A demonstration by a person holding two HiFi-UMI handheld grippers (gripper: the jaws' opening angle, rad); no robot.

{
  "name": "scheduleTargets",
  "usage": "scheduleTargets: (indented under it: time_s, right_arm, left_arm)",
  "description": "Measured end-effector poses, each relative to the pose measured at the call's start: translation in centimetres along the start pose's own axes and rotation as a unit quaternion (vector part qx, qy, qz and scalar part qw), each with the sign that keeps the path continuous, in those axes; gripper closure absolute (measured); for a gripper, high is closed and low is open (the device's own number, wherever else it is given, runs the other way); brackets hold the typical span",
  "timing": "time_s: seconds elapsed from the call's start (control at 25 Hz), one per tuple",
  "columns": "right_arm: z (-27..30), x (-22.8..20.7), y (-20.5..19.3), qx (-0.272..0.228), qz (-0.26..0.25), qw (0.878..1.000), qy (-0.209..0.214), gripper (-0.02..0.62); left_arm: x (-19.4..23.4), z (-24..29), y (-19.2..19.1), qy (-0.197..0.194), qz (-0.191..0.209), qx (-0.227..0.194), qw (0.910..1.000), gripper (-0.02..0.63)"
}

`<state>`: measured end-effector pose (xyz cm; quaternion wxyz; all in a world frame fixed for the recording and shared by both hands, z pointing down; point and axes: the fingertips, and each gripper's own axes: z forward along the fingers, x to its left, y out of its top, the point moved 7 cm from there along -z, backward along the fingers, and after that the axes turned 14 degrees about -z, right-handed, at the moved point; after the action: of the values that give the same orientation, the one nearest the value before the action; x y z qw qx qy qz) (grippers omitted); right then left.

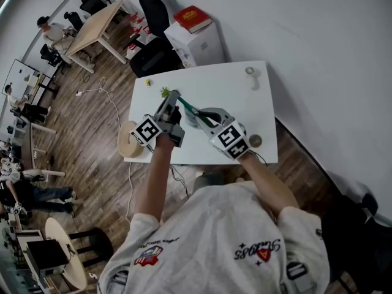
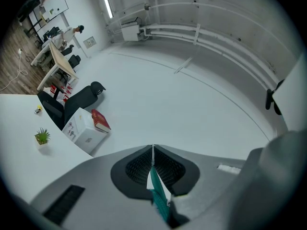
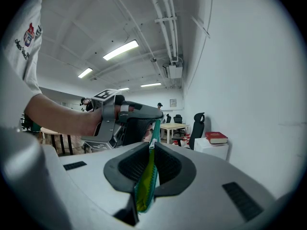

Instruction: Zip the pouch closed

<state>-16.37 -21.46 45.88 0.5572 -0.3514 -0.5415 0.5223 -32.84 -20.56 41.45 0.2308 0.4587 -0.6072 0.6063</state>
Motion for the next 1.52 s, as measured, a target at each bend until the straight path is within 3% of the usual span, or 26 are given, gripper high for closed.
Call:
scheduleTargets:
  time_s: [0.4,0.52,0.64,0.72,0.76,0.92,1.04,1.2,1.32,1.44,1.52]
  right_arm:
    - [-0.7,-0.3,-0.9,0.007,0.011,1.0,-0.003,0.558]
    - [-1.0,-0.5,-1.2,0.009,0.013,1.0,-0.004,0.558]
    - [-1.0,-0.4,-1.3,0.01,0.015,1.0,-0.004,0.558]
    - [-0.9,-0.3,-1.4,0.011,0.017,1.0,-0.003,0.558]
    - [-1.0,-0.3,-1.5,0.011,0.018,1.0,-0.003,0.558]
    - [-1.2,-0.2,-1.7,0.015,0.019,1.0,-0.002,0.558]
    - [-1.3,-0.1,-2.0,0.018,0.02,1.0,-0.001,0.558]
    - [-1.7,-0.3,-2.1,0.02,0.022,1.0,-0.002,0.558]
    - [-2.3,0.0,-2.4,0.025,0.024,0.999,-0.006,0.558]
    - [-2.8,0.3,-3.2,0.029,0.028,0.999,-0.008,0.558]
    - [-2.9,0.3,-3.4,0.029,0.026,0.999,-0.007,0.558]
  left_arm:
    - [0.5,0.7,0.1,0.006,-0.002,0.003,1.0,0.598]
    - [1.4,-0.3,0.1,0.072,-0.023,-0.01,0.9971,0.598]
    - [1.4,-0.3,0.5,0.067,-0.017,-0.009,0.9976,0.598]
    - [2.2,-1.2,0.7,0.115,-0.03,-0.019,0.9927,0.598]
    - [2.1,-1.1,0.8,0.11,-0.029,-0.02,0.9933,0.598]
    - [0.7,0.3,1.7,0.019,0.0,-0.01,0.9998,0.598]
    - [1.1,-0.6,1.9,0.053,-0.007,-0.02,0.9984,0.598]
    - [0.1,0.5,2.8,0.0,0.017,-0.017,0.9997,0.598]
    - [0.5,-1.0,3.4,0.05,0.011,-0.036,0.998,0.598]
    - [0.1,-0.6,4.1,0.002,0.025,-0.032,0.9992,0.598]
    - [-0.1,-0.2,4.0,-0.009,0.029,-0.025,0.9992,0.598]
